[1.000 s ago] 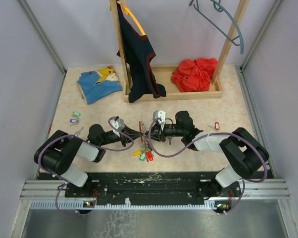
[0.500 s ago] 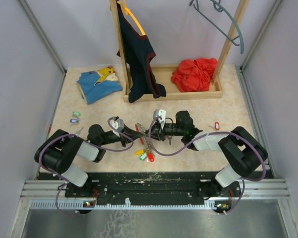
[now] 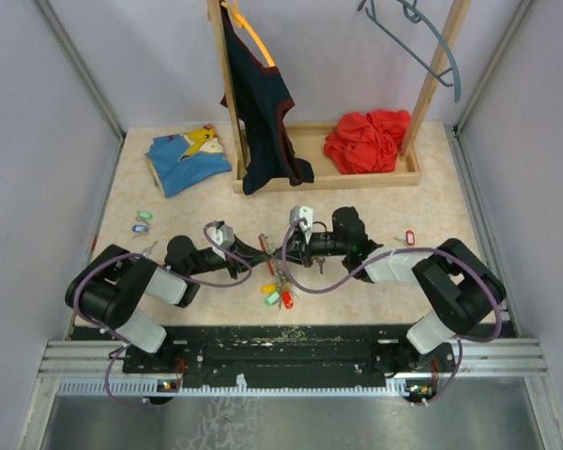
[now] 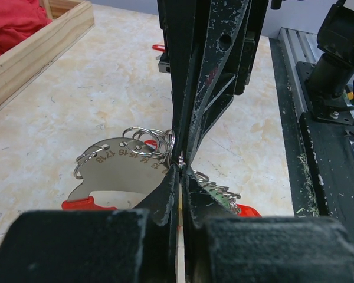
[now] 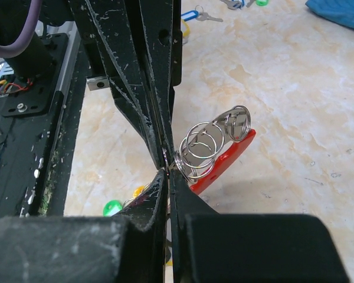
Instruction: Put the keys on the keyring
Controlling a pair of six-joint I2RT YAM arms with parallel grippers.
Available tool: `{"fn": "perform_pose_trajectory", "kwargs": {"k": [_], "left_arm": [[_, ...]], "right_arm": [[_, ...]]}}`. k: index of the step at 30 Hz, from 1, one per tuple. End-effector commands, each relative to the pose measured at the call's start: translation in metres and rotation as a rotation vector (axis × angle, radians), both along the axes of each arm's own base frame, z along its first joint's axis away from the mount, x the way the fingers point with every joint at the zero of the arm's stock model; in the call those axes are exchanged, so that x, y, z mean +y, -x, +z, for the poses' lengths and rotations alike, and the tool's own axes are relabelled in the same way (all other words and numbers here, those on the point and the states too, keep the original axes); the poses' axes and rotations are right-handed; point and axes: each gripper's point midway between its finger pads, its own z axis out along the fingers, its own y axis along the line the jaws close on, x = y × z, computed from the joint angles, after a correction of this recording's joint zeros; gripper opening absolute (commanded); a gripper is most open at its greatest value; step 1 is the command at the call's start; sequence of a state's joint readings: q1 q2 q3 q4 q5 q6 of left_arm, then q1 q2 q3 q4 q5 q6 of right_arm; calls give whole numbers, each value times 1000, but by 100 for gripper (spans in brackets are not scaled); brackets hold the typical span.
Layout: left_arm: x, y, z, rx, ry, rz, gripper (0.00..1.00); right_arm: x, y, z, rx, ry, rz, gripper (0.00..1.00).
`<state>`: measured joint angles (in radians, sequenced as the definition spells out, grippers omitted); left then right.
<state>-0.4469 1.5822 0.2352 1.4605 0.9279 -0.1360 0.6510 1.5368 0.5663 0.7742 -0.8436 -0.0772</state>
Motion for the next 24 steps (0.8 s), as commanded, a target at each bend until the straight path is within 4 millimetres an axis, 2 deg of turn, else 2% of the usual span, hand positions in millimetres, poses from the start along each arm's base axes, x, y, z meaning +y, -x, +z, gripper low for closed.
{"fn": "perform_pose_trajectory", "kwargs": {"k": [1, 5, 15, 17, 19, 21, 24], "left_arm": [[-1, 3, 5, -34, 14, -12, 7], [0, -3, 0, -26, -17, 12, 17], [3, -8, -7, -20, -53, 43, 28], [4, -13, -8, -16, -63, 72, 30], [6, -19, -11, 0, -75, 107, 31], [7, -24, -14, 15, -86, 128, 32], [6, -22, -13, 14, -85, 119, 33]], "right_arm": [[7, -6, 20, -49, 3, 51, 0], [0, -9, 14, -35, 139, 31, 0], [-10, -25, 15, -97, 385, -69, 0], [-5, -13, 22, -94, 375, 6, 0], [-4, -17, 25, -95, 379, -34, 0], [-4, -10, 24, -102, 390, 5, 0], [-3, -11, 22, -106, 404, -6, 0]]}}
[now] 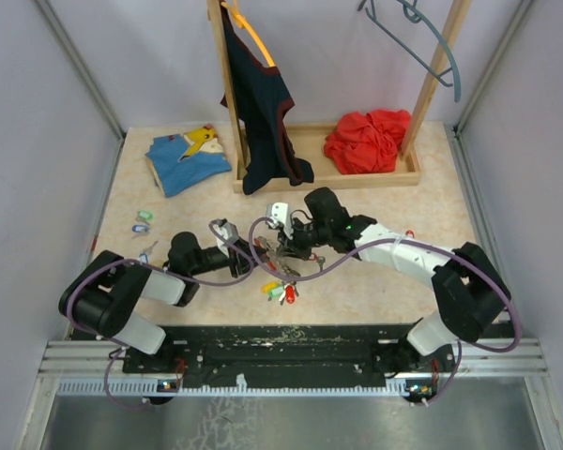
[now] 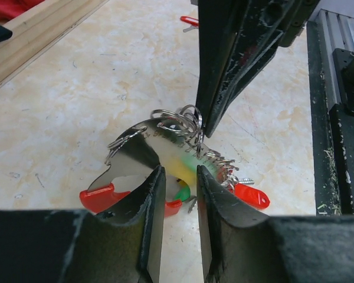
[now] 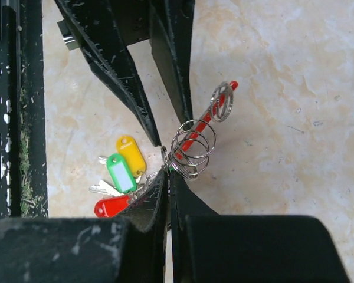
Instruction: Put the keys on the keyring
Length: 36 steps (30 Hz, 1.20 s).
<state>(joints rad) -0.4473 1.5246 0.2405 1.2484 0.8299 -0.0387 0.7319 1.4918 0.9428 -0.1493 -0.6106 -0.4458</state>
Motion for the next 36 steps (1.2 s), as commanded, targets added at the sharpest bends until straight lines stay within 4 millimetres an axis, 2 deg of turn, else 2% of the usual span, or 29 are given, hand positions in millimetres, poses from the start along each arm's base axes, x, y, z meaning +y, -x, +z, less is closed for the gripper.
{"fn": "perform_pose_trajectory", "kwargs": {"k": [1, 6, 8, 20, 28, 36], "left_arm": [[-2, -5, 8, -36, 1, 7, 34], [-5, 11, 14, -74, 26, -78, 34], [-7, 15, 16, -80, 33, -101, 34], [-10, 17, 20, -89, 51, -113, 34], [-13, 26, 23, -154, 43, -138, 32], [-14, 19, 19, -201, -7, -80, 32]], "right_arm": [[7, -2, 29, -75, -29, 28, 0], [5, -10, 23, -110, -15, -5, 0], [6, -5, 23, -128, -39, 27, 0], [7, 9, 54, -270, -191, 97, 0], [10, 7, 44, -270, -174, 90, 0], [12, 9, 39, -273, -168, 95, 0]]}}
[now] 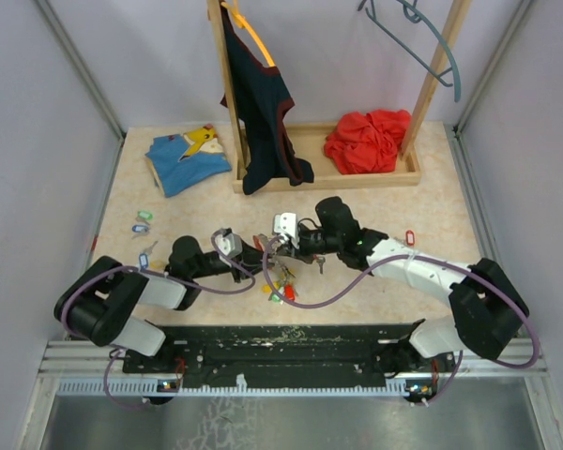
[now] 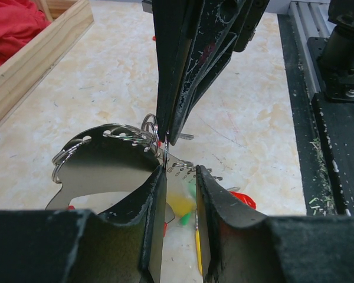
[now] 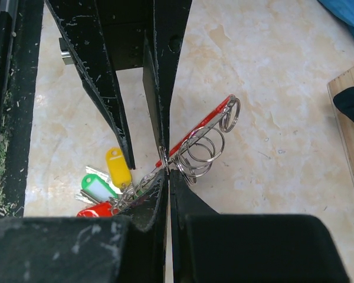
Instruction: Put the keys on the keyring
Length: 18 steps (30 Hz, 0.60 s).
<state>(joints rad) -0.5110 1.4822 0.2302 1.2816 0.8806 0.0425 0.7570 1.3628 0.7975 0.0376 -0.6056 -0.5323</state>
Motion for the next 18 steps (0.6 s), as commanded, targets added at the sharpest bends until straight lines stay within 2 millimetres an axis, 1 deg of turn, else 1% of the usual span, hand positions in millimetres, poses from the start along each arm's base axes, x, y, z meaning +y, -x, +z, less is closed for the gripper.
{"fn": "perform_pose_trajectory", "kwargs": {"k": [1, 3, 11, 18], "left_arm": [[1, -6, 4, -70, -13, 43, 33], [1, -8, 4, -75, -13, 57, 32], [0, -4, 8, -103, -7, 50, 30], [0, -1, 8, -115, -12, 30, 22]], "right_arm": [[12, 0, 19, -71, -61, 37, 0], [13, 0, 16, -69, -55, 36, 0], [15, 0, 10, -58, -35, 38, 0], [15, 0, 9, -57, -28, 40, 0]]}}
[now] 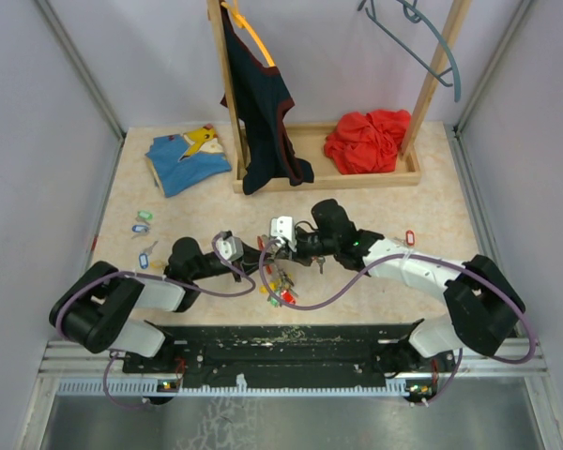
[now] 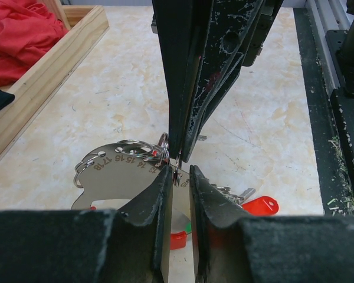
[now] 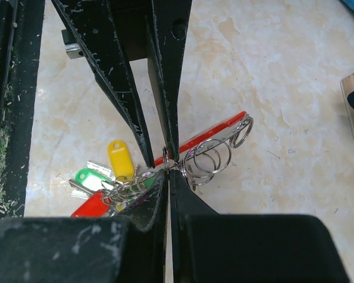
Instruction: Put the keys on the keyring
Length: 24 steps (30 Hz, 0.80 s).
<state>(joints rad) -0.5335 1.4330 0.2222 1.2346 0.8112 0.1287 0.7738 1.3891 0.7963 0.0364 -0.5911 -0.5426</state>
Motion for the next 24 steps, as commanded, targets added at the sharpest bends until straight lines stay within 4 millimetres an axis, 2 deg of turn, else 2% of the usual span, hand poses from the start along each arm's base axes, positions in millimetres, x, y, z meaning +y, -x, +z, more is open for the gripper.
{"fn": "perform_pose_trajectory", "kwargs": {"k": [1, 5, 12, 17, 22, 24], "left_arm": [[-1, 5, 3, -36, 1, -24, 22], [-2, 4, -2, -23, -23, -27, 21], [-2, 0, -4, -23, -41, -10, 14], [-2, 1, -2, -31, -36, -11, 1], [-1, 1, -2, -31, -30, -8, 0], [-2, 1, -2, -27, -29, -9, 7]], "right_arm": [[12, -3, 20, -64, -54, 31, 0], [12, -2, 22, -64, -54, 31, 0], [12, -1, 23, -62, -55, 36, 0], [12, 3, 21, -45, -52, 53, 0], [14, 6, 15, -9, -24, 77, 0], [14, 6, 16, -12, -30, 77, 0]]}}
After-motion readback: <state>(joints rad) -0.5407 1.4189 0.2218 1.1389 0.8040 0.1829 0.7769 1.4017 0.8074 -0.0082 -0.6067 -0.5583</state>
